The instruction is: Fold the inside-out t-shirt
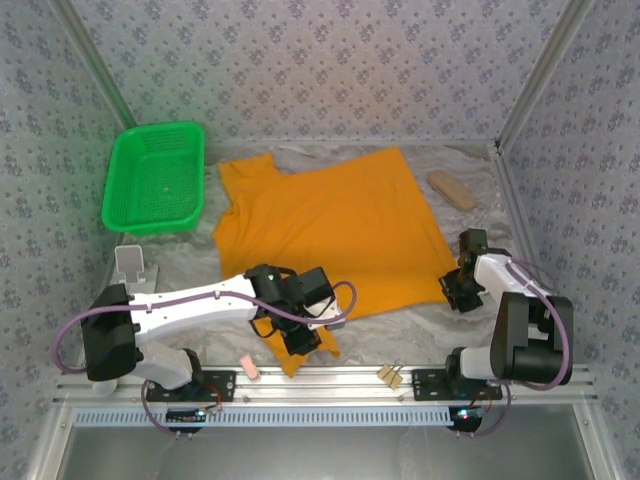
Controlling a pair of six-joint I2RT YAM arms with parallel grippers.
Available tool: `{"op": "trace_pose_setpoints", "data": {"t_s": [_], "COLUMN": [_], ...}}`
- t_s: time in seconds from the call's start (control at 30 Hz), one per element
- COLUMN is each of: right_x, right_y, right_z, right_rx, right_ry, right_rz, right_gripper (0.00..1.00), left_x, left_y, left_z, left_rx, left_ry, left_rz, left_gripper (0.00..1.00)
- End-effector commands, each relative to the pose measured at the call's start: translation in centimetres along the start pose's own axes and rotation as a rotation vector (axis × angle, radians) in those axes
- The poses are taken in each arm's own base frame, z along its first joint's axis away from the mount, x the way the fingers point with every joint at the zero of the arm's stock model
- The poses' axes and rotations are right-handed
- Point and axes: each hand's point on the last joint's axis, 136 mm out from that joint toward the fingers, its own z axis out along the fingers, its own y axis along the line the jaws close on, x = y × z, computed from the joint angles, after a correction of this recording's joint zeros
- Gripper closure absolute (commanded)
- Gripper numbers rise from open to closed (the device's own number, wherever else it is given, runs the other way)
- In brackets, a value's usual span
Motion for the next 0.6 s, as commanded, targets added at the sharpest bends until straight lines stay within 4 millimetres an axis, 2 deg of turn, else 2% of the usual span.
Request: {"op": "trace_pose_setpoints", "data": {"t_s": [0.0, 0.13, 0.23, 0.3, 0.37, 0.47, 0.57], "right_x": [-1.6, -2.8, -3.9, -4.5, -5.0, -5.7, -6.2], "right_y": [1.9, -0.1, -0.2, 0.4, 1.6, 4.2, 6.8], "right_z": [0.1, -2.5, -4.8, -6.1, -7.0, -8.2, -8.6], "right_rx": [-0.068, -0.013, -0.017, -0.029, -0.058, -0.093, -0.102], "right_ry": [-0.075, -0.177, -0.247, -0.276, -0.285, -0.291, -0.292], "right_rz": [0.038, 0.067, 0.065, 0.06, 0.061, 0.06, 0.058], "right_gripper": [1.0, 1.0, 1.0, 1.0, 1.0, 1.0, 1.0], "left_x": [0.5, 0.8, 0.5, 0.0, -0.4, -0.5, -0.2], "left_y": [-2.1, -4.2, -5.4, -4.6, -3.1, -0.7, 1.5], "left_z": [-1.2, -1.8, -3.2, -4.2, -5.0, -5.9, -5.9], "left_rx": [0.113, 0.226, 0.32, 0.345, 0.332, 0.3, 0.222], "left_ry": [-0.002, 0.013, -0.019, -0.053, -0.081, -0.076, -0.028], "left_rz": [0.03, 0.042, 0.033, -0.014, -0.065, -0.099, -0.068], "left_gripper": [1.0, 1.0, 1.0, 1.0, 1.0, 1.0, 1.0]}}
